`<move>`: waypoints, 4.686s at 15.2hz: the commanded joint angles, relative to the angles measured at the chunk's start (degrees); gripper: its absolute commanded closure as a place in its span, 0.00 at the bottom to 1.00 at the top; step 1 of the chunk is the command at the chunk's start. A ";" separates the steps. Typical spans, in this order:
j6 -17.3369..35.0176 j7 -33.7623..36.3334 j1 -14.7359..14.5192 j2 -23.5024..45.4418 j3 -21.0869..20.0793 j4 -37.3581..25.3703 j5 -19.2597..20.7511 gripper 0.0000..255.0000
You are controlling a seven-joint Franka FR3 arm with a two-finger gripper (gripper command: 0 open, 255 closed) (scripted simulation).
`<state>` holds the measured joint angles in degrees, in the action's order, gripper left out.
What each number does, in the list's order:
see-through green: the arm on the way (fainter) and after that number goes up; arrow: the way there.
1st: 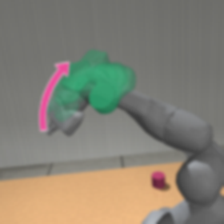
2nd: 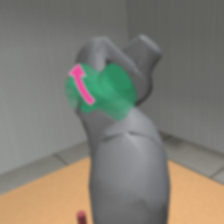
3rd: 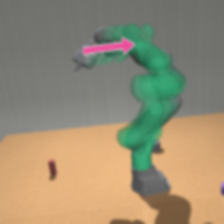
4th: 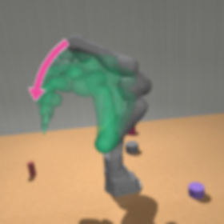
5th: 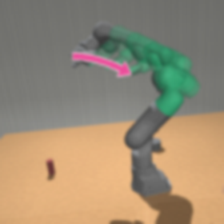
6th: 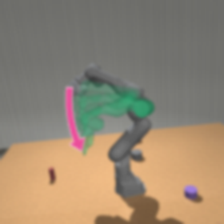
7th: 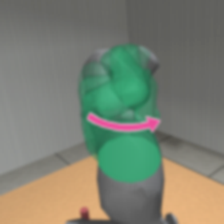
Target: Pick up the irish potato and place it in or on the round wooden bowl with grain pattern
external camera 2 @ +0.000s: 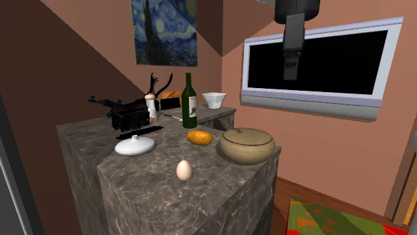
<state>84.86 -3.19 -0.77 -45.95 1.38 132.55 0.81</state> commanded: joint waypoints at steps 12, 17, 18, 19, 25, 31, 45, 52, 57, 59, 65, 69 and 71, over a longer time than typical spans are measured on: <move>16.88 4.14 3.14 19.89 -2.52 -1.33 8.86 0.00; 22.42 7.29 4.85 30.23 -3.25 -5.08 13.95 0.00; 23.31 7.99 5.16 32.35 -3.34 -6.07 15.06 0.00; 24.12 8.71 5.47 34.48 -3.40 -7.14 16.18 0.00; 27.32 13.04 6.81 47.39 -3.15 -15.16 23.14 0.00; 27.95 16.48 7.17 60.49 -1.63 -25.96 29.50 0.00; 31.24 18.66 8.50 75.15 1.55 -36.78 35.08 0.00; 31.23 18.66 8.49 75.15 1.55 -36.78 35.08 0.00; 31.22 18.66 8.49 75.18 1.55 -36.82 35.07 1.00; 31.21 18.64 8.49 75.18 1.55 -36.84 35.07 1.00; 29.80 17.70 8.47 74.00 1.44 -37.31 34.70 1.00; 27.82 16.41 8.42 72.59 1.31 -38.19 34.21 1.00; 26.81 15.77 8.39 71.94 1.25 -38.71 33.98 1.00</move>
<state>112.27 12.90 7.68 26.13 2.68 94.33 34.93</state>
